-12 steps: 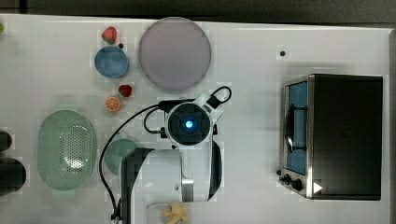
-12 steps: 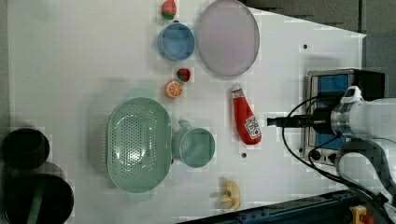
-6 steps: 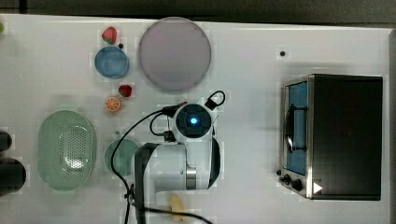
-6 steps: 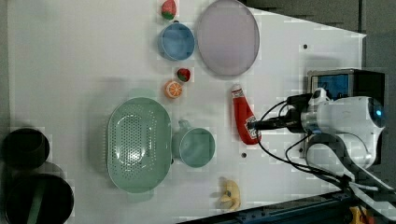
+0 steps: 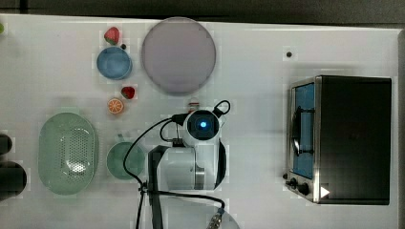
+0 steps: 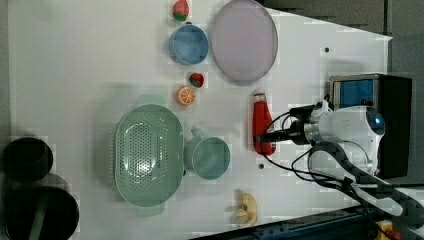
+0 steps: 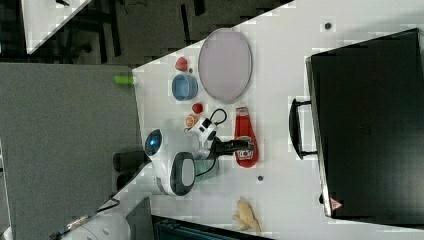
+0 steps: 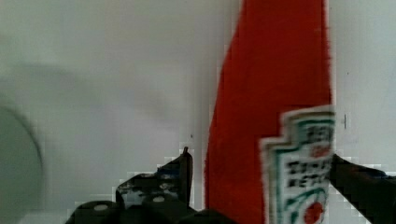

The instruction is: Pick Ketchup from the table and place it in strainer.

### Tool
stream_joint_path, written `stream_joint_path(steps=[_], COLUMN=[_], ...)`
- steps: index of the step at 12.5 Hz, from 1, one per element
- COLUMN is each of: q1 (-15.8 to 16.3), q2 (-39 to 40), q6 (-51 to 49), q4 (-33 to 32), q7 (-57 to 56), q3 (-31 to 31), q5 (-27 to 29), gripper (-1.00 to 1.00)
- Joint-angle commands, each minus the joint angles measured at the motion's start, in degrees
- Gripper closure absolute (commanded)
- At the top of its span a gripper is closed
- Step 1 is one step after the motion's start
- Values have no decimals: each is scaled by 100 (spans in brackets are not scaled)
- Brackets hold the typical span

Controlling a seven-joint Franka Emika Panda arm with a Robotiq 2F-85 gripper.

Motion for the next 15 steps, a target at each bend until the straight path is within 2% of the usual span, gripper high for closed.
stream_joint_path(steps=[1, 4, 8, 15], q1=[-41, -32, -49, 39], q2=[118, 133, -536, -2766], q6=[416, 440, 84, -2184], q4=[69, 69, 84, 233], q7=[-189, -188, -187, -61], q3=[10, 27, 17, 224], q5=[-6, -6, -5, 16], gripper=[-91, -24, -24, -24])
